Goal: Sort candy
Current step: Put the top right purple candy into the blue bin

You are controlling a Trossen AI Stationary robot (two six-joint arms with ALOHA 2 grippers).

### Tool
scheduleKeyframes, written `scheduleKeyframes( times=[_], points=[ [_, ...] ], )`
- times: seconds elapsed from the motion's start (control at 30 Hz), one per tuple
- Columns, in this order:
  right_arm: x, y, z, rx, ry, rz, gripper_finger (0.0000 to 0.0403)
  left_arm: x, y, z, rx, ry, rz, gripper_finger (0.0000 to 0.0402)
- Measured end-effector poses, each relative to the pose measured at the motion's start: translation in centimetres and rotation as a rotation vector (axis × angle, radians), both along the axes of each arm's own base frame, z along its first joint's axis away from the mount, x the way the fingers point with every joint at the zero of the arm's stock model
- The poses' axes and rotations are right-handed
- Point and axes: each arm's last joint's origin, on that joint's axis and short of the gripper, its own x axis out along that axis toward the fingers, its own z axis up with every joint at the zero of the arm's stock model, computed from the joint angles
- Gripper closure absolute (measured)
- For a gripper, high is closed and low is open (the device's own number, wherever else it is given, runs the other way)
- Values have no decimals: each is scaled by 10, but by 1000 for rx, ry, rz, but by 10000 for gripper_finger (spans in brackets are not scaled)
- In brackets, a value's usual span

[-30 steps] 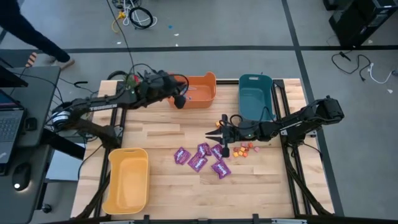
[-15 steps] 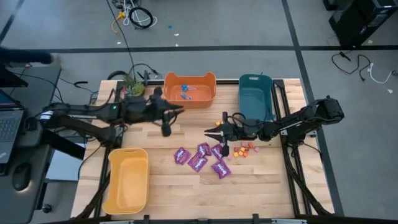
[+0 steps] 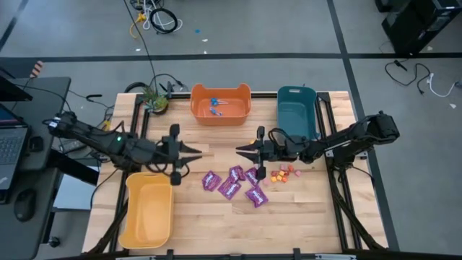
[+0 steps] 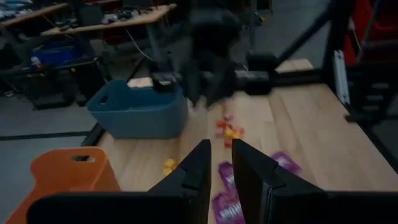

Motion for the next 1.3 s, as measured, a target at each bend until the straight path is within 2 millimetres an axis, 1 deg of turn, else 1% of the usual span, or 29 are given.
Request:
scheduleKeyframes(
  times=[0.23,0.33,0.47,0.57,0.7,0.87,1.07,1.2,1.3],
  points=[
    [10,1,20,-41,-36,-6,357,-10,-22,-5,28,15,-4,335],
    [13,1,25,-47,-21,-7,357,-15,-31,-9,58,13,10,335],
    [19,0,29,-48,44,-56,357,-21,-43,-20,86,-19,35,335],
    [24,0,32,-50,127,-86,357,-24,-51,-30,110,-57,21,335],
    [31,-1,39,-49,279,-127,357,-28,-62,-43,113,-146,-38,335],
    [32,-1,47,-22,469,-162,357,-36,-66,-60,102,-280,-61,335],
    [24,-1,49,21,715,-188,357,-41,-61,-76,67,-357,6,335],
    [14,-2,45,72,874,-205,357,-44,-57,-80,48,-395,48,335],
    [7,-1,39,93,973,-180,357,-45,-55,-80,55,-399,83,335]
  ],
)
